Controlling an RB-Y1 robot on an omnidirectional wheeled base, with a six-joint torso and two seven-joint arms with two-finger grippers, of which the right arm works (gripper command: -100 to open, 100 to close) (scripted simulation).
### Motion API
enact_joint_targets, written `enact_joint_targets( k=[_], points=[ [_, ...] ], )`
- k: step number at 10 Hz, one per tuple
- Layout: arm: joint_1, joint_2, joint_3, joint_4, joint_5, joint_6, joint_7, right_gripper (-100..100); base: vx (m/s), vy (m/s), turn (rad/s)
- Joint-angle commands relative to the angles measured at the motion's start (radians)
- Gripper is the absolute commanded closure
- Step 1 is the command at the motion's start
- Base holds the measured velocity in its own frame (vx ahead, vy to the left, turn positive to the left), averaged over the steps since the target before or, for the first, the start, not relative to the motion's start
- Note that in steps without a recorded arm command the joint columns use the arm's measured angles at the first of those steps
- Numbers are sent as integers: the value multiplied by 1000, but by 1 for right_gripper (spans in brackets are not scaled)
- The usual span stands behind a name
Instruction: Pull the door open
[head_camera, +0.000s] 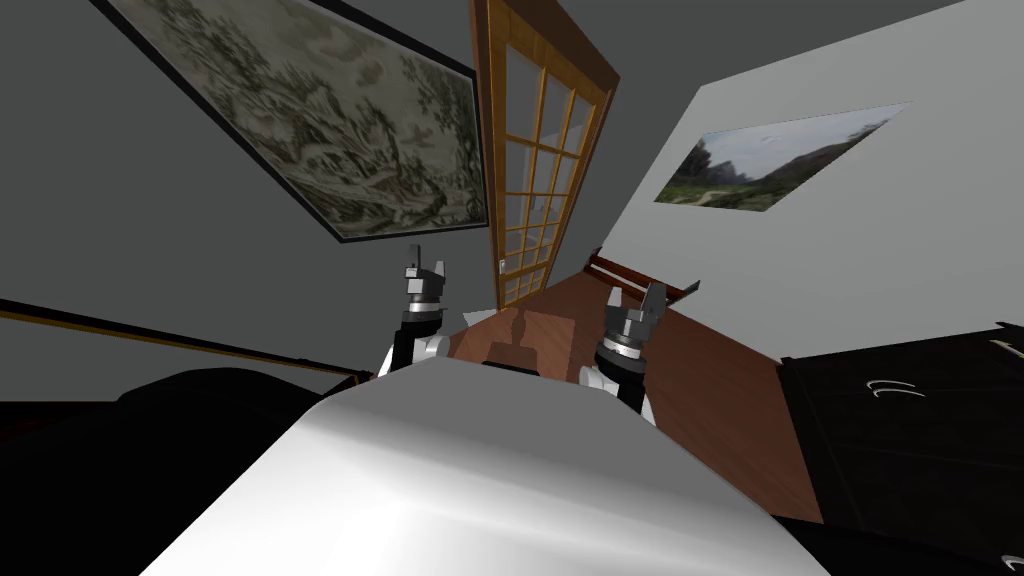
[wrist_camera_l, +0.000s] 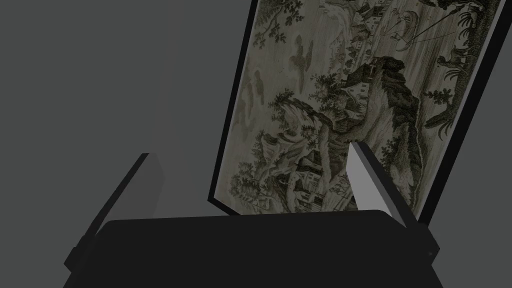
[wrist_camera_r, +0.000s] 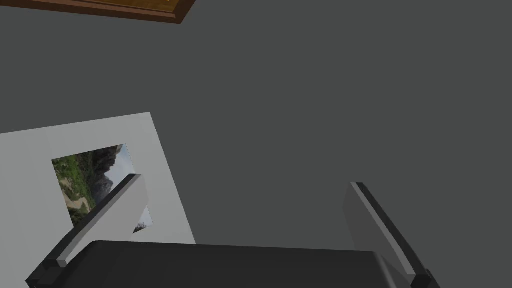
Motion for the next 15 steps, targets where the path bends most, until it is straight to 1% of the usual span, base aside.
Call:
enact_joint_targets(
  k=[1, 2, 3, 4, 6, 7, 11, 15],
  points=[
    [-15, -8, 1, 38, 10, -8, 25, -100, 31, -29, 51],
    [-24, -13, 2, 63, 16, -14, 42, -100, 57, -9, 69],
    [-29, -16, 2, 76, 19, -17, 50, -100, 59, -4, 37],
    [-41, -21, 3, 107, 27, -24, 71, -100, 67, -12, 40],
    [-55, -28, 4, 143, 36, -32, 95, -100, 60, -12, 45],
    [-70, -34, 5, 181, 46, -40, 121, -100, 59, -14, 63],
    [-105, -47, 7, 272, 69, -61, 181, -100, 56, -13, 46],
    [-146, -61, 10, 377, 96, -84, 251, -100, 59, -11, 50]
  ],
)
